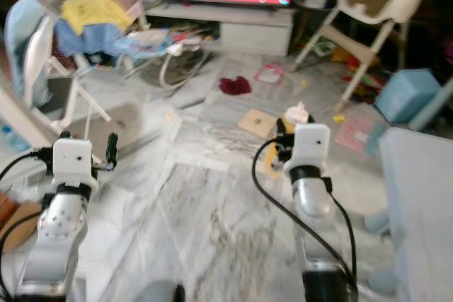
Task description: Restocking fridge
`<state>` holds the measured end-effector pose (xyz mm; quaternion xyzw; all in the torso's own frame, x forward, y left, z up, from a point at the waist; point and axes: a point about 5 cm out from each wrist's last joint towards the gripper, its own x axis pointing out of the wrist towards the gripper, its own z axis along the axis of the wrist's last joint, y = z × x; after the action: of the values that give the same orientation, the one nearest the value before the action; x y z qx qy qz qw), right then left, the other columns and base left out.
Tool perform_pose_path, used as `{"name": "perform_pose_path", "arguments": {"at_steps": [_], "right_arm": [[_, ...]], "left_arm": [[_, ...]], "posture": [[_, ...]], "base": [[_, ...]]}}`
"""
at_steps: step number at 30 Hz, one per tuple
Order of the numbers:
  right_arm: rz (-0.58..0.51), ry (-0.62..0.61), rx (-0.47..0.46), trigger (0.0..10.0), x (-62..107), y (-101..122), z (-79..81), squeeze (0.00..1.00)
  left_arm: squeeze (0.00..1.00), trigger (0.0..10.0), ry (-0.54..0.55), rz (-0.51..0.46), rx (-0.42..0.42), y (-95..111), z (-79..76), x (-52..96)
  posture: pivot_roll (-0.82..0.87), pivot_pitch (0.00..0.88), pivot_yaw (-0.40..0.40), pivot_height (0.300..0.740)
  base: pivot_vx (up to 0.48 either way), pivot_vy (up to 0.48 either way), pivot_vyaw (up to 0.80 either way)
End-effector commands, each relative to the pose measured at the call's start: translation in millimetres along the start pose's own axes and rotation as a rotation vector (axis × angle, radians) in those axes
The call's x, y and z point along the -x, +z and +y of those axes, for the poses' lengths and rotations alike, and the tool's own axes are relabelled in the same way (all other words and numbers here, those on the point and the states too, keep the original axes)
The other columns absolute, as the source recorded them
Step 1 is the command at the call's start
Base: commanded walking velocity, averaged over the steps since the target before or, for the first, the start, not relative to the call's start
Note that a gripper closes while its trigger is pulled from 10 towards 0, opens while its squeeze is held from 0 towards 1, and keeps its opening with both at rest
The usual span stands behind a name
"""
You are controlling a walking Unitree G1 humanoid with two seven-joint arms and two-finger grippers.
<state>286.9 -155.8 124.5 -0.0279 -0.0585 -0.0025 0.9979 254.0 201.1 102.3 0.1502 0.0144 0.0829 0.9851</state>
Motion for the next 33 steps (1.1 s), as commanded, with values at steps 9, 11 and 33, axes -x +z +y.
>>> {"name": "perform_pose_path", "arguments": {"at_steps": [9,11,33], "right_arm": [[-0.025,0.004,0.01,10.0,-7.0,7.6,-6.4,0.0],[-0.025,0.006,0.009,10.0,-7.2,7.8,-6.9,0.0],[-0.026,0.043,0.008,10.0,-10.0,7.0,-4.3,0.0]], "left_arm": [[0.0,10.0,0.011,0.009,-0.006,4.9,-3.1,-3.1],[0.0,10.0,0.01,0.009,-0.005,5.4,-3.2,-3.5],[0.0,10.0,-0.005,0.006,-0.009,8.3,-8.5,-6.7]], "posture": [[0.07,0.018,-0.027,0.74],[0.07,0.021,-0.027,0.74],[0.07,0.022,-0.031,0.74]], "base": [[0.0,0.48,0.0],[0.0,0.48,0.0],[0.0,0.48,0.0]]}}
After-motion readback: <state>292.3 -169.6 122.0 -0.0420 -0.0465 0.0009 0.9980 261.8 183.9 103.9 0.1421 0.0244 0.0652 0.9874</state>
